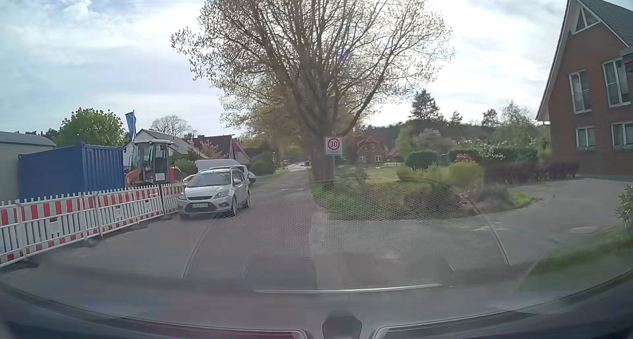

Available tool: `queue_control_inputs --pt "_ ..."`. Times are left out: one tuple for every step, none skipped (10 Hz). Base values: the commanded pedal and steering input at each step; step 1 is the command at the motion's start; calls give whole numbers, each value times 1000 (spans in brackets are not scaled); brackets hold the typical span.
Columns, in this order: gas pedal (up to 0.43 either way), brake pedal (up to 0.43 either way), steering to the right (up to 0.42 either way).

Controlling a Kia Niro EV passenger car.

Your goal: Follow the waypoints while adhering to traffic rules and regulations

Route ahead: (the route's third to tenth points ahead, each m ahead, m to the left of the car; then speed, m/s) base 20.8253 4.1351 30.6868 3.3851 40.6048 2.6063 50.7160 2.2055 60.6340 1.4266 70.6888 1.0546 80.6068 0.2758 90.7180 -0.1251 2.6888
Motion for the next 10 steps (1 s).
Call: queue_control_inputs --pt "0 0 75" --pt "0 0 67" --pt "0 0 48" --pt "0 0 22" --pt "0 0 1" --pt "0 0 -11" --pt "0 0 -15" --pt "0 0 -18" --pt "0 0 -30" --pt "0 0 -47"
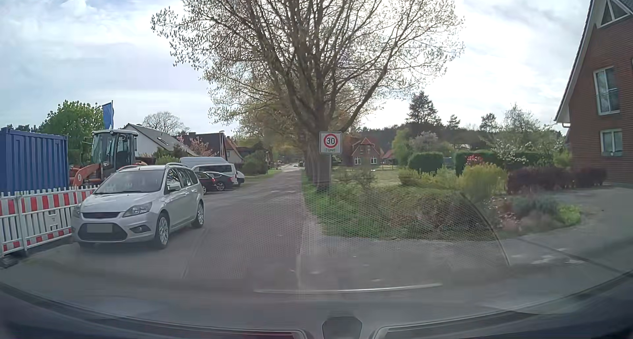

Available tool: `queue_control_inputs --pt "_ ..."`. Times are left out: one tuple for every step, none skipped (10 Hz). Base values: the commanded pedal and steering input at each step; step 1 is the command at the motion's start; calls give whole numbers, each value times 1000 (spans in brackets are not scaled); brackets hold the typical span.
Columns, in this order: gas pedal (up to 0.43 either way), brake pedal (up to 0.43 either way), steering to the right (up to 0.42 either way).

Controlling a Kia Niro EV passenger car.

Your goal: Follow the waypoints while adhering to traffic rules and regulations

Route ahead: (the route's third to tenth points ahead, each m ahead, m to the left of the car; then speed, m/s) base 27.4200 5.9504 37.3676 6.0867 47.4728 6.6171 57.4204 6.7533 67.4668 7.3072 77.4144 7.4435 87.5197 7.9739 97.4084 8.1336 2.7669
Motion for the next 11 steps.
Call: queue_control_inputs --pt "0 0 -60" --pt "0 0 -72" --pt "0 0 -81" --pt "0 0 -93" --pt "59 0 -109" --pt "59 0 -122" --pt "59 0 -135" --pt "59 0 -144" --pt "59 0 -148" --pt "59 0 -156" --pt "59 0 -166"
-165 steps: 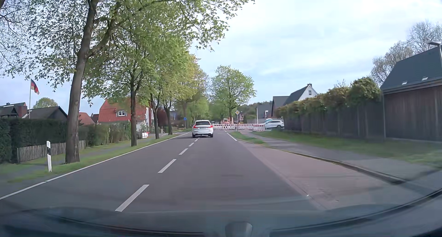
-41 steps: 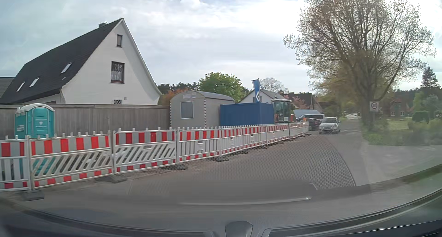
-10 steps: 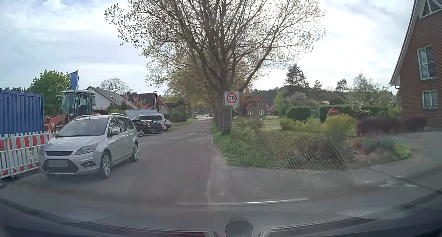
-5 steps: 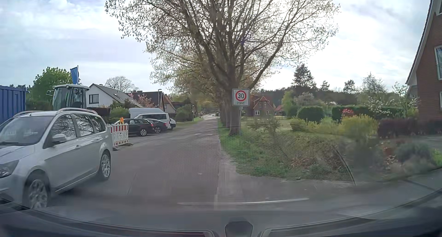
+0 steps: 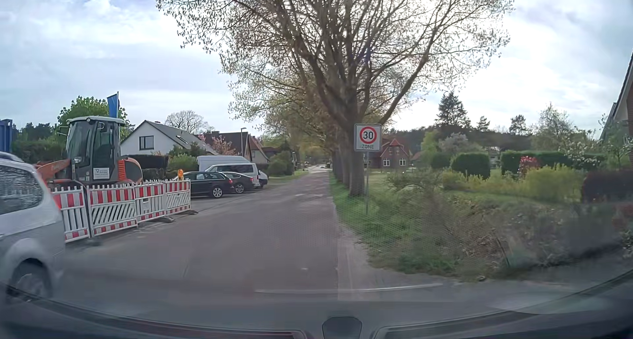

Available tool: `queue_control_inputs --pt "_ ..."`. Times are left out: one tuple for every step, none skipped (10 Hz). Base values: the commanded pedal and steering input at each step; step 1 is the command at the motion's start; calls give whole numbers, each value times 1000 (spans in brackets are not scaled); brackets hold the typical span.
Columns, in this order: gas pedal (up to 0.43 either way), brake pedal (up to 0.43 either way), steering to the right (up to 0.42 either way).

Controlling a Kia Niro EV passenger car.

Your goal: Follow the waypoints while adhering to traffic rules and regulations

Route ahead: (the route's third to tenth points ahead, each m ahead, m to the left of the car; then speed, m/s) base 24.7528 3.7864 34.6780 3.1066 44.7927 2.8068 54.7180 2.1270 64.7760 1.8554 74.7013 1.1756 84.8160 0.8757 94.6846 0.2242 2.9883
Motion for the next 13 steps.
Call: queue_control_inputs --pt "59 0 -166" --pt "39 0 -164" --pt "0 0 -163" --pt "0 0 -163" --pt "0 0 -161" --pt "0 0 -154" --pt "0 0 -144" --pt "0 0 -124" --pt "20 0 -103" --pt "39 0 -85" --pt "47 0 -65" --pt "47 0 -43" --pt "47 0 -25"
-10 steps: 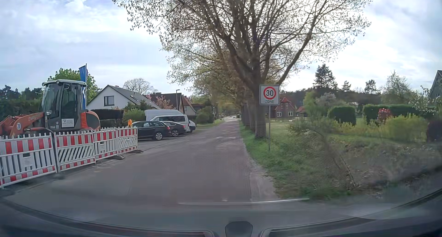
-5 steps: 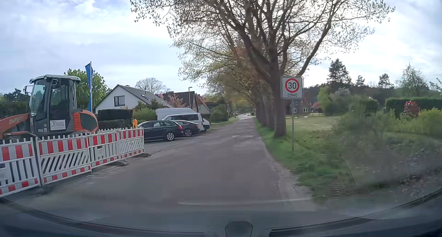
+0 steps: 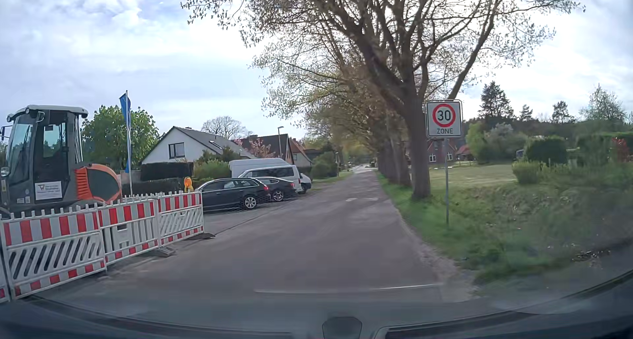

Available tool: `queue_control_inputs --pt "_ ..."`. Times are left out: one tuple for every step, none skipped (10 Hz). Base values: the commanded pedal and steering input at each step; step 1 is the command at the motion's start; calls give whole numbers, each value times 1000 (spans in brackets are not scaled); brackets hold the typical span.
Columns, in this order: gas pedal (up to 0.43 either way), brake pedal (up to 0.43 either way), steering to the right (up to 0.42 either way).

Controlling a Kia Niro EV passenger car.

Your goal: Follow the waypoints while adhering to traffic rules and regulations

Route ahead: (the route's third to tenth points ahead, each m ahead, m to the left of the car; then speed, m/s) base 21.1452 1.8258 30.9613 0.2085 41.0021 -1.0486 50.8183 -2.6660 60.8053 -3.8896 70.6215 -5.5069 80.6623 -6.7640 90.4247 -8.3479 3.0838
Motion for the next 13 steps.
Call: queue_control_inputs --pt "39 0 -5" --pt "39 0 2" --pt "39 0 3" --pt "39 0 6" --pt "39 0 11" --pt "39 0 16" --pt "39 0 23" --pt "47 0 31" --pt "59 0 34" --pt "67 0 33" --pt "79 0 34" --pt "79 0 35" --pt "79 0 38"
